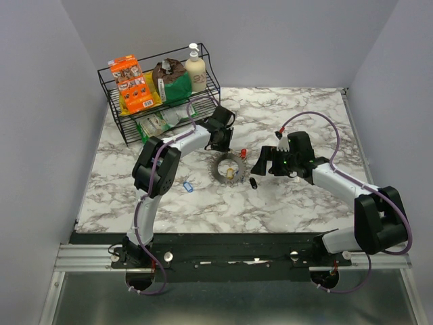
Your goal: Put the keys on the keyring
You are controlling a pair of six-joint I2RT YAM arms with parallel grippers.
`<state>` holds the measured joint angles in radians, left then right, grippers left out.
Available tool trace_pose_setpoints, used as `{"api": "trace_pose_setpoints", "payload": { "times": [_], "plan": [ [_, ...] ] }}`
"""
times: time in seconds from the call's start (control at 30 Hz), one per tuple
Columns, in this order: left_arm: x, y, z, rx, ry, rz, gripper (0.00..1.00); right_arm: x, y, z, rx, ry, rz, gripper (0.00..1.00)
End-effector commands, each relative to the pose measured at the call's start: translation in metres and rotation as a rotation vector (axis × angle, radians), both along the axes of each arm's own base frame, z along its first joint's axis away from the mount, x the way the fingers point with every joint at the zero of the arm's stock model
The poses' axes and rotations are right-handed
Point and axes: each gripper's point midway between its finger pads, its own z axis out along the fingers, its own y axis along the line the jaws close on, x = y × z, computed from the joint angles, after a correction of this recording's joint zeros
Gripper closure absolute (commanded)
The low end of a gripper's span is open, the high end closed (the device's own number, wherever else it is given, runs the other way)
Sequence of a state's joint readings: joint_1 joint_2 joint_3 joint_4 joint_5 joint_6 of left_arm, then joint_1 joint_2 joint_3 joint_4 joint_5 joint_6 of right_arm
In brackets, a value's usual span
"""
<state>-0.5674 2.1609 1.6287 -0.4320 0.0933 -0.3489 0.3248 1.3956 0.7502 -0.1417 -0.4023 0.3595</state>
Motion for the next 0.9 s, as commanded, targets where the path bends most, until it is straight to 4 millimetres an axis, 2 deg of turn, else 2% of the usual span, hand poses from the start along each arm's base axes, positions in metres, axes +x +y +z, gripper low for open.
{"api": "trace_pose_setpoints", "payload": {
  "times": [0.0,0.37,0.6,0.73,0.87],
  "plan": [
    [0.003,0.004,0.031,0.019,-0.067,-0.018,1.0,0.0,-0.001,0.001,0.015,-0.004,-0.005,0.0],
    [-0.006,0.006,0.074,-0.027,-0.143,-0.064,1.0,-0.003,-0.001,0.012,0.028,-0.036,0.0,0.0],
    [-0.016,0.009,0.113,-0.057,-0.213,-0.109,1.0,-0.005,-0.001,0.026,0.039,-0.079,0.017,0.0],
    [-0.024,0.011,0.129,-0.068,-0.245,-0.145,1.0,-0.007,0.0,0.039,0.05,-0.123,0.034,0.0],
    [-0.033,0.011,0.143,-0.079,-0.272,-0.18,1.0,-0.012,0.003,0.062,0.076,-0.207,0.086,0.0]
  ]
}}
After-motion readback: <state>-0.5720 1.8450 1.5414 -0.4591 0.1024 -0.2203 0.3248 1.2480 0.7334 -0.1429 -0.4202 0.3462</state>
